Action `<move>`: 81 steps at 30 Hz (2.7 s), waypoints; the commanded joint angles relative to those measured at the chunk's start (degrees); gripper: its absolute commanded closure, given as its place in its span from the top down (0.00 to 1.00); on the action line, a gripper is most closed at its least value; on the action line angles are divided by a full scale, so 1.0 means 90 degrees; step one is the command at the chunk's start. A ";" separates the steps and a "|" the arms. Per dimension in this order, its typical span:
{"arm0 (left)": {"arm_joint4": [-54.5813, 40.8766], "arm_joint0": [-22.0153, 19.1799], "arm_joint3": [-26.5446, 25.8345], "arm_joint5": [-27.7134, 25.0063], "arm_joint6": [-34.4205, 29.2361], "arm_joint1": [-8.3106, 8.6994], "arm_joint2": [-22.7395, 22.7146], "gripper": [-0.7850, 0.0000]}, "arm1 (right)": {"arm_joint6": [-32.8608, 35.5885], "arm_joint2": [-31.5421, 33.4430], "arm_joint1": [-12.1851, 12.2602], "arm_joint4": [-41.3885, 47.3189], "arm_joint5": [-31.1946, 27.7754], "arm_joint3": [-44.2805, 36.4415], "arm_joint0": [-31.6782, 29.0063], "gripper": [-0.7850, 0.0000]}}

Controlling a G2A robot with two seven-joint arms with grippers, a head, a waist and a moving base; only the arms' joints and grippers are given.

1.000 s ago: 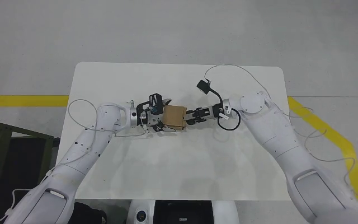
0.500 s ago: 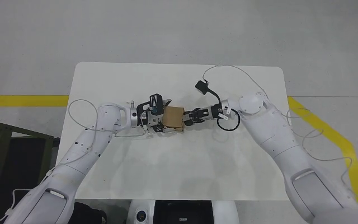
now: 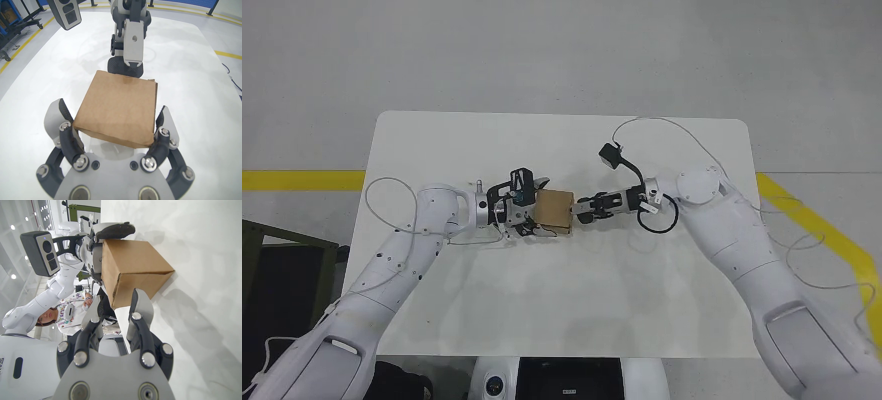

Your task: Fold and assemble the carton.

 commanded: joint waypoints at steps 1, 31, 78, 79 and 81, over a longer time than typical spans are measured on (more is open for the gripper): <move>-0.0013 -0.0006 0.0005 -0.0016 0.0010 0.0005 -0.0018 1.00 | 0.0030 0.0088 0.0037 0.0026 -0.0034 -0.0085 -0.0051 0.38; -0.1795 0.0312 -0.0358 -0.0047 -0.0549 0.0639 -0.1994 1.00 | -0.2335 0.1925 0.1047 -0.1577 -0.3343 -0.0979 -0.1098 1.00; -0.2524 -0.0332 0.0055 -0.0026 -0.1321 0.0844 -0.2857 1.00 | -0.5964 0.4038 0.1585 -0.6860 -0.2989 -0.2367 -0.1628 1.00; -0.2524 -0.0332 0.0055 -0.0026 -0.1321 0.0844 -0.2857 1.00 | -0.5964 0.4038 0.1585 -0.6860 -0.2989 -0.2367 -0.1628 1.00; -0.2524 -0.0332 0.0055 -0.0026 -0.1321 0.0844 -0.2857 1.00 | -0.5964 0.4038 0.1585 -0.6860 -0.2989 -0.2367 -0.1628 1.00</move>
